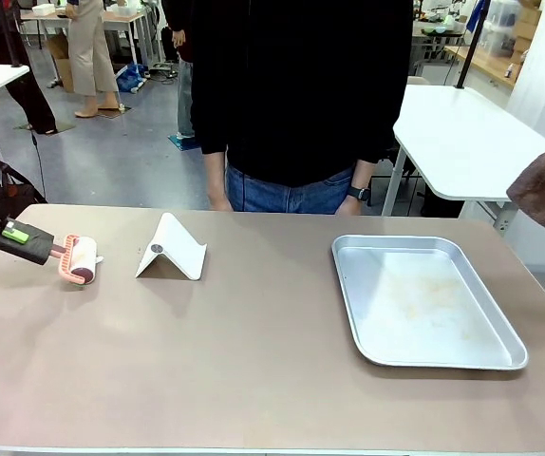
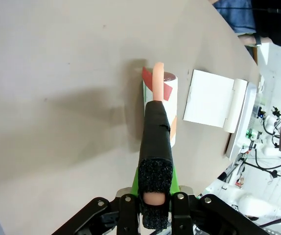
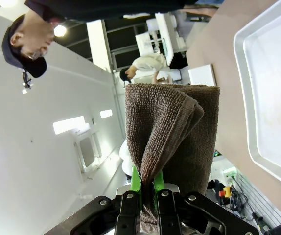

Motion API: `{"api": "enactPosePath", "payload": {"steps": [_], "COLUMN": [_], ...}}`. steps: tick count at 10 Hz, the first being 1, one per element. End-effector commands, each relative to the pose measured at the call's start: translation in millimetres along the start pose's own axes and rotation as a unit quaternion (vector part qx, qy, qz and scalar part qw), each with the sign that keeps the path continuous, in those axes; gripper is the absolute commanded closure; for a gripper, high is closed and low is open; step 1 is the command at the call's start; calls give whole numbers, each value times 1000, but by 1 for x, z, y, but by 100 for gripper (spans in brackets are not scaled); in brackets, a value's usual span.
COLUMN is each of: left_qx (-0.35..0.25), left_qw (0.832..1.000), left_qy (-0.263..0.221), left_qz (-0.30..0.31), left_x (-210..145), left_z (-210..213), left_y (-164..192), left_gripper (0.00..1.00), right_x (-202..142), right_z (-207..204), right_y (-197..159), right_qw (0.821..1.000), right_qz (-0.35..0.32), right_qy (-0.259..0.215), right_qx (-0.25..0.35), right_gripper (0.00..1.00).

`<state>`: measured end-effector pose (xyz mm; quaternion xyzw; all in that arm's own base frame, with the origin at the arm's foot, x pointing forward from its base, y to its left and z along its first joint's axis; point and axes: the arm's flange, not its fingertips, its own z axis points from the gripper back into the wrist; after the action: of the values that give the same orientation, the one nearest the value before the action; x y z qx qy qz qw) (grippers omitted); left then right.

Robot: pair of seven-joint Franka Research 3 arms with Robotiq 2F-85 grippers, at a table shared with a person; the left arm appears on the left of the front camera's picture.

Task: Clean the surface of the table.
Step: Clean the area not pointed to by the person.

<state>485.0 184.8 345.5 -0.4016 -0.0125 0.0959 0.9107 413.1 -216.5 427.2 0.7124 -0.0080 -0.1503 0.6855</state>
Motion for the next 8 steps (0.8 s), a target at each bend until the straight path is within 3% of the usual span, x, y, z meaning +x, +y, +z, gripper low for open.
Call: {"api": "enactPosePath", "payload": {"steps": [1, 8], "left_qx": [10, 4], "left_qw": [1000, 999], "left_qy": [24, 38], "left_qz": [-1, -38], "left_x": [4, 22], "left_z": [-18, -51], "left_y": [-7, -48], "left_gripper": [78, 78], "right_x": [-3, -3], "right_z": [-1, -1], "right_y": [5, 5], "right_qw": [1000, 1000], "right_qz": [2, 2], "right_qy": [3, 3], "right_qx": [2, 2], "right_gripper": [98, 98]}}
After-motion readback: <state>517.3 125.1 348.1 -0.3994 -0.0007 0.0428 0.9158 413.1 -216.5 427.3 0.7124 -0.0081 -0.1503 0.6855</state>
